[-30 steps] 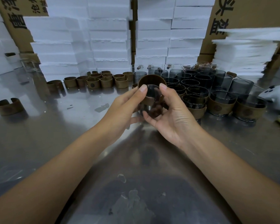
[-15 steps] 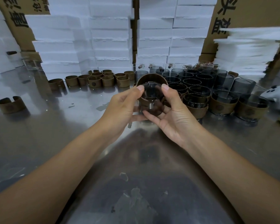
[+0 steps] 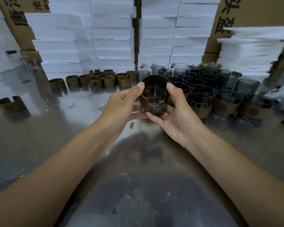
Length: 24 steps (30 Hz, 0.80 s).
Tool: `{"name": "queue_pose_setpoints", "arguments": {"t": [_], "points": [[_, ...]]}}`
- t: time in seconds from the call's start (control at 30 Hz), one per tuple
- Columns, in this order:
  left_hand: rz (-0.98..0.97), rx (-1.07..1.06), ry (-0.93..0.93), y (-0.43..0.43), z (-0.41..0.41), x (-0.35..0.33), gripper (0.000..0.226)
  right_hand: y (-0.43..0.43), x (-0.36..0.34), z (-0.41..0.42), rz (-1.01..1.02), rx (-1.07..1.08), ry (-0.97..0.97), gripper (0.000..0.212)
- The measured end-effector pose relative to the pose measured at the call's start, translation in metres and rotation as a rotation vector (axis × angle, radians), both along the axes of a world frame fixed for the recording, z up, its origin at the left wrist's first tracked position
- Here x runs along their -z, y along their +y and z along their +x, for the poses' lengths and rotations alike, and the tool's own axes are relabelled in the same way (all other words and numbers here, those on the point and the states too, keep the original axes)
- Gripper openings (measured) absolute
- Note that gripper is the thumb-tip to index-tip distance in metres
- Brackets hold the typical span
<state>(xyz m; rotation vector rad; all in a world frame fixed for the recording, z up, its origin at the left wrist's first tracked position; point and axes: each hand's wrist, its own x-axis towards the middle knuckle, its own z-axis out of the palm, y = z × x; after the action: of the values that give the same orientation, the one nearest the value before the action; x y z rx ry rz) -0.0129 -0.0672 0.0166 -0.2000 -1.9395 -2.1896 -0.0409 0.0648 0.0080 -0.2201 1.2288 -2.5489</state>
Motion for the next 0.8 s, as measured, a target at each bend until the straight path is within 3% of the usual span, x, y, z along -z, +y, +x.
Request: {"name": "queue_pose_setpoints", "arguments": {"t": [0.17, 0.33, 0.5, 0.6, 0.8], "points": [[0.066, -0.029, -0.01, -0.004, -0.004, 0.002, 0.022, -0.003, 0.0, 0.001, -0.029, -0.029, 0.004, 0.059], [0.143, 0.077, -0.016, -0.009, -0.005, 0.002, 0.03, -0.001, 0.0, 0.002, 0.174, -0.023, 0.029, 0.082], [0.102, 0.193, -0.112, -0.015, -0.008, 0.006, 0.029, 0.001, -0.002, 0.003, 0.209, 0.012, 0.019, 0.065], [0.089, 0.231, -0.102, -0.016, -0.01, 0.009, 0.046, 0.0, -0.002, 0.004, 0.228, 0.024, 0.0, 0.052], [0.115, 0.211, -0.036, -0.017, -0.013, 0.012, 0.063, -0.001, -0.003, 0.003, 0.158, 0.005, -0.057, 0.053]]}}
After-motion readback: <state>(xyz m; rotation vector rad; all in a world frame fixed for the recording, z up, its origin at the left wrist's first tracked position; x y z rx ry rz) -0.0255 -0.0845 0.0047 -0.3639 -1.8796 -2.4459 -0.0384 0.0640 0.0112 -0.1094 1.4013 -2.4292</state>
